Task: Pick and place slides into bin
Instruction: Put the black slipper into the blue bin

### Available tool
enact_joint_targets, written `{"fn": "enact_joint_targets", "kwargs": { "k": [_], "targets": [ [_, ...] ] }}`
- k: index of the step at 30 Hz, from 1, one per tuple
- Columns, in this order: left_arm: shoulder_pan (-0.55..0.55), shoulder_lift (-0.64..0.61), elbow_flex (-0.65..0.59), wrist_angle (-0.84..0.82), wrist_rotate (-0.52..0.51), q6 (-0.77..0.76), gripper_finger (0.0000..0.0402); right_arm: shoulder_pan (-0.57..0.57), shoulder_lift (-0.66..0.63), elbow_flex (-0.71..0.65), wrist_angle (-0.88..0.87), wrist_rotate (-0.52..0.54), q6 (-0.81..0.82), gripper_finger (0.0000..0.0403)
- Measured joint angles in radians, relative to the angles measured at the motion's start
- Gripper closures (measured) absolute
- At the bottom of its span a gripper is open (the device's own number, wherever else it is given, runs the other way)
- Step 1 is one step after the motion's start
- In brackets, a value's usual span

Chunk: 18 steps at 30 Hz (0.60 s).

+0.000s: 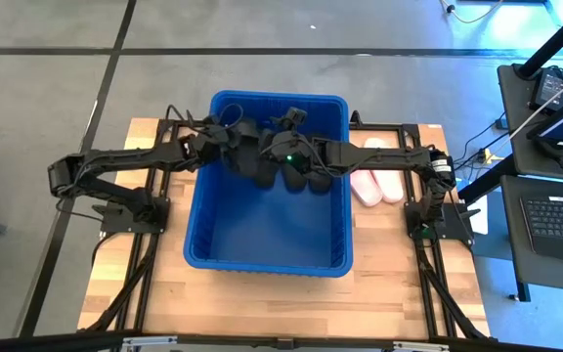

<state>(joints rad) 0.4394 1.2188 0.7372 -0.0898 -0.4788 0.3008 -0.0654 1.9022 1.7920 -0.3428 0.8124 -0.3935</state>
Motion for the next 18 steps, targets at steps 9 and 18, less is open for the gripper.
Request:
{"fn": "enact_joint_targets", "kwargs": {
  "k": [9,18],
  "targets": [
    [0.036,-0.002,-0.016,-0.036,-0.010,-0.002,0.0401,0.000,0.000,0.000,0.000,-0.001,0.026,0.0141],
    [0.046,0.031,-0.018,-0.119,-0.010,0.018,0.0399,0.000,0.000,0.000,0.000,-0.001,0.026,0.0141]
  ]
}}
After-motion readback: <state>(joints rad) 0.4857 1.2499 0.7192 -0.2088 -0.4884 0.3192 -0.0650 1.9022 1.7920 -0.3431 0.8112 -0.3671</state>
